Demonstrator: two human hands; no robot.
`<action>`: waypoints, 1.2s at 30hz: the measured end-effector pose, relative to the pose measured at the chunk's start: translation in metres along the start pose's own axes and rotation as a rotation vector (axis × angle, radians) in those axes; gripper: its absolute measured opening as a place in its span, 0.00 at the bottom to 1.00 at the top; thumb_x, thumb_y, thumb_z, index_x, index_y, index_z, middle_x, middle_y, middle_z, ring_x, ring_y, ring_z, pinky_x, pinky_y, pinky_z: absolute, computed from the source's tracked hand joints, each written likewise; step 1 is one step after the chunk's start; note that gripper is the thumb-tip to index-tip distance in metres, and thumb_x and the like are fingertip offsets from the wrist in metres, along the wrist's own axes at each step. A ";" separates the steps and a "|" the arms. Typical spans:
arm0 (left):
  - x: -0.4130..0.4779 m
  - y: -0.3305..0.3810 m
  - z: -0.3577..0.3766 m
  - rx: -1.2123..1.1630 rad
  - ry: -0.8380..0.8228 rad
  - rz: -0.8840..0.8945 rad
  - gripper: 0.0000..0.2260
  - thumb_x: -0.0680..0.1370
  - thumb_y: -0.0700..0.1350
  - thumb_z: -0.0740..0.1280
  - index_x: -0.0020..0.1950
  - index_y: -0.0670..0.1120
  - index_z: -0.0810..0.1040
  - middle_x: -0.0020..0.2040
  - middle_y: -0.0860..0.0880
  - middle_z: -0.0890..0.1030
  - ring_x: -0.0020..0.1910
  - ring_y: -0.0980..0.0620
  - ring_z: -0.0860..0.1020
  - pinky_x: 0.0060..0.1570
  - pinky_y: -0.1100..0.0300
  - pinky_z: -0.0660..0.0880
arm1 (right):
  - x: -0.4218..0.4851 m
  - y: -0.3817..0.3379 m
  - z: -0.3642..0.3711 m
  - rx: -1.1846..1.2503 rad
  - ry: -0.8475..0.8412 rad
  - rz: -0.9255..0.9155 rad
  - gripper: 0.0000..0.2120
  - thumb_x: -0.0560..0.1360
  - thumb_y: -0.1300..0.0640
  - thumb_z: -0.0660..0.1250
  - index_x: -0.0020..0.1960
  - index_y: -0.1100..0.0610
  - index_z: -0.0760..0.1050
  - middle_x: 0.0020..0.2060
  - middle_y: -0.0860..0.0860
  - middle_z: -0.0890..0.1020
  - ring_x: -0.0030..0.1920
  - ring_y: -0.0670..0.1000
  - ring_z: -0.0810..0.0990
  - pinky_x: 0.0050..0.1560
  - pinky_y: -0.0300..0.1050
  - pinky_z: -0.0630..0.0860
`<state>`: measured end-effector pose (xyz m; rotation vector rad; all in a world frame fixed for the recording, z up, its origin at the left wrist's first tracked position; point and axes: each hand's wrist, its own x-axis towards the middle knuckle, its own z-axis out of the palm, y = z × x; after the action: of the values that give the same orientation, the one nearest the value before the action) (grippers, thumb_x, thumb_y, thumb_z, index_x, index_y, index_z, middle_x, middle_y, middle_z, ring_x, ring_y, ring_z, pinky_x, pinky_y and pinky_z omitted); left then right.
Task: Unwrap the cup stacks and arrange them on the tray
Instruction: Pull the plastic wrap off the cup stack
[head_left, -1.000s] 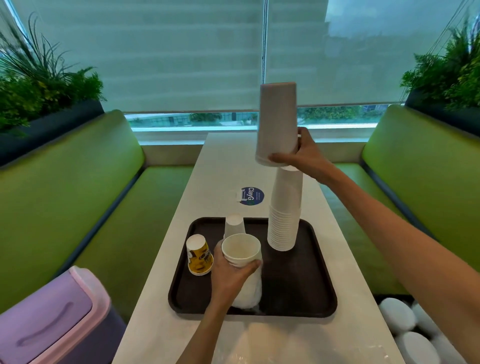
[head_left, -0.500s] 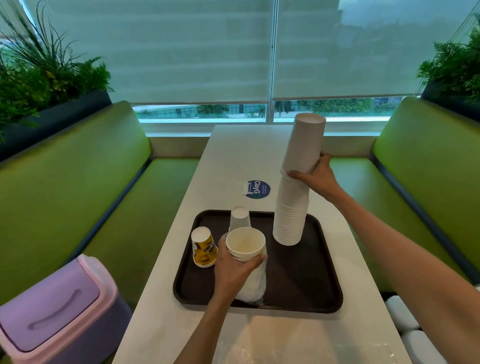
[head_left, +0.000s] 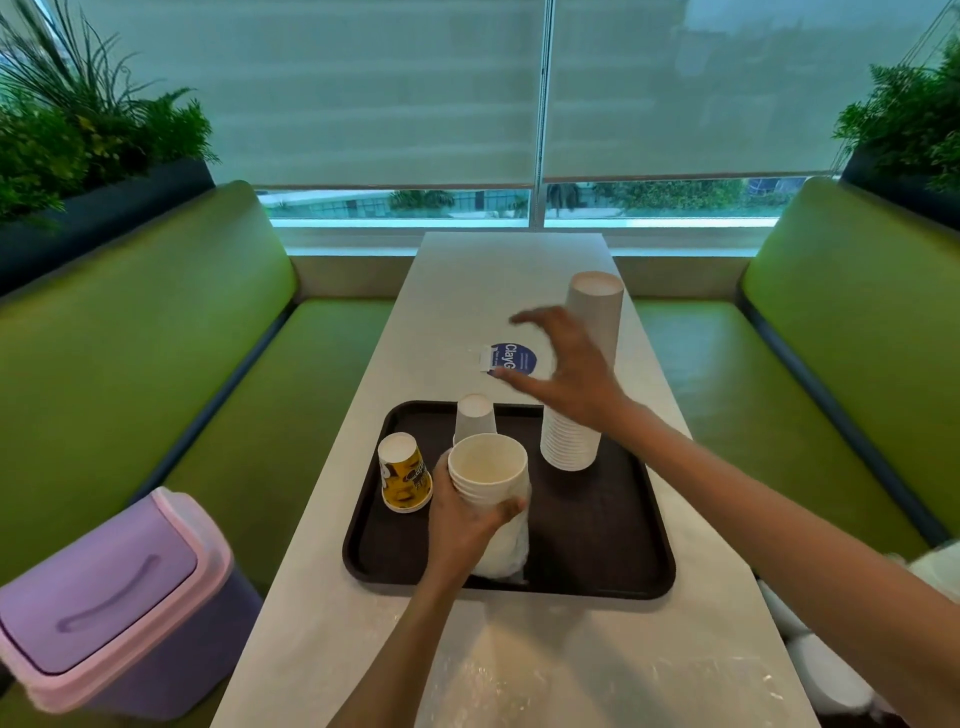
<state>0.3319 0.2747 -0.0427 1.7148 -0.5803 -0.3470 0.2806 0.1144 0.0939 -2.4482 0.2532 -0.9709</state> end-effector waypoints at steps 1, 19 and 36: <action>-0.001 -0.001 0.000 -0.001 -0.006 -0.007 0.44 0.61 0.46 0.81 0.72 0.46 0.61 0.64 0.54 0.71 0.63 0.56 0.70 0.61 0.60 0.70 | -0.005 -0.002 0.008 0.028 -0.193 0.094 0.30 0.69 0.40 0.73 0.64 0.56 0.72 0.61 0.54 0.75 0.61 0.53 0.74 0.62 0.52 0.72; -0.007 -0.031 0.005 0.108 -0.109 -0.143 0.44 0.64 0.51 0.80 0.73 0.47 0.59 0.66 0.49 0.72 0.64 0.52 0.71 0.58 0.64 0.70 | -0.038 0.013 0.057 0.071 -0.829 0.513 0.39 0.69 0.43 0.75 0.73 0.52 0.61 0.66 0.50 0.72 0.65 0.51 0.71 0.64 0.47 0.70; 0.001 0.002 0.009 0.124 -0.001 -0.036 0.49 0.64 0.52 0.79 0.76 0.50 0.52 0.74 0.50 0.63 0.73 0.52 0.62 0.68 0.58 0.62 | -0.013 0.009 0.055 -0.143 -0.968 0.563 0.39 0.68 0.38 0.72 0.72 0.52 0.62 0.67 0.53 0.67 0.65 0.53 0.67 0.67 0.51 0.68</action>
<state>0.3275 0.2668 -0.0430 1.8459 -0.5821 -0.3431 0.3085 0.1318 0.0468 -2.4429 0.6137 0.4883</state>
